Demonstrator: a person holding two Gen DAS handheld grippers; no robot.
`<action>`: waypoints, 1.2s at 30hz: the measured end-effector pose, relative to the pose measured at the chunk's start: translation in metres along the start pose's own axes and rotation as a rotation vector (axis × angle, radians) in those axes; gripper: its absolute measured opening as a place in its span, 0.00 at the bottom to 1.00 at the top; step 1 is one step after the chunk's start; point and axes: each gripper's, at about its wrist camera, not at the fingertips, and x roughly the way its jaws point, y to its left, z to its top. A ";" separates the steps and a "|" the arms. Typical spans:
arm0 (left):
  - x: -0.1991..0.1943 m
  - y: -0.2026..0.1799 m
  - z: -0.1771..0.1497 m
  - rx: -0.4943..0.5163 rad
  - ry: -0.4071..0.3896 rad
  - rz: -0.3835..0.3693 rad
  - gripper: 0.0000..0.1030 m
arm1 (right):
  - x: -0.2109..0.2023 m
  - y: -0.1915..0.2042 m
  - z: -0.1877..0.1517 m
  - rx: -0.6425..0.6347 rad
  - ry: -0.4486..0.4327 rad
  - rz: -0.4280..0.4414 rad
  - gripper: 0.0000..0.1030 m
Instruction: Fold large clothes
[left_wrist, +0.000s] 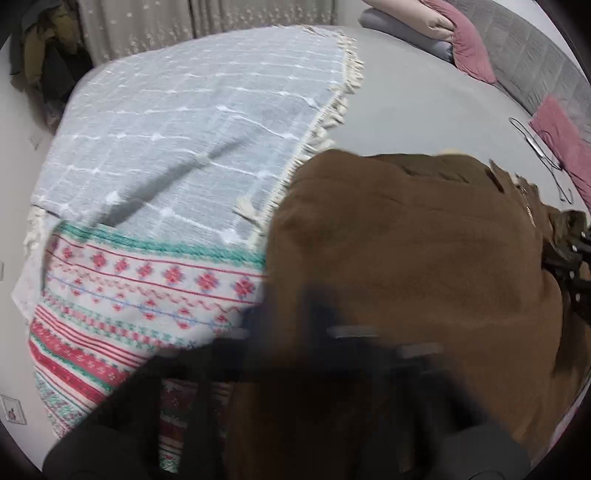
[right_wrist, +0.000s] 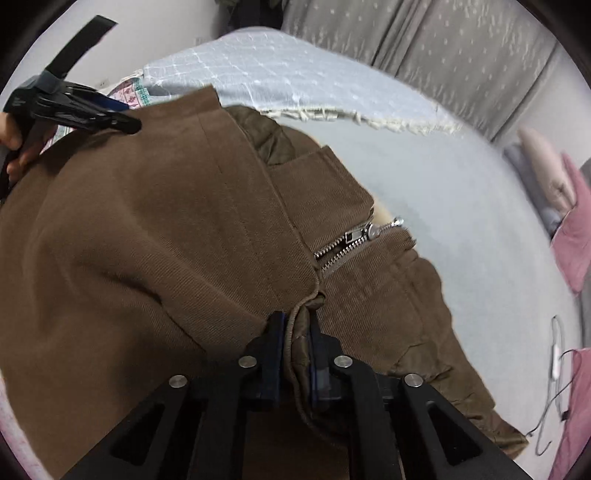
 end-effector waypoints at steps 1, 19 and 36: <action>-0.004 -0.001 -0.001 -0.002 -0.034 0.012 0.08 | -0.003 0.001 0.000 -0.005 -0.010 -0.012 0.06; 0.005 0.002 0.030 -0.224 -0.198 0.245 0.00 | 0.043 -0.020 0.077 0.135 -0.057 -0.450 0.05; 0.004 0.052 0.016 -0.360 -0.067 -0.068 0.53 | -0.042 -0.116 -0.050 0.504 -0.153 -0.281 0.85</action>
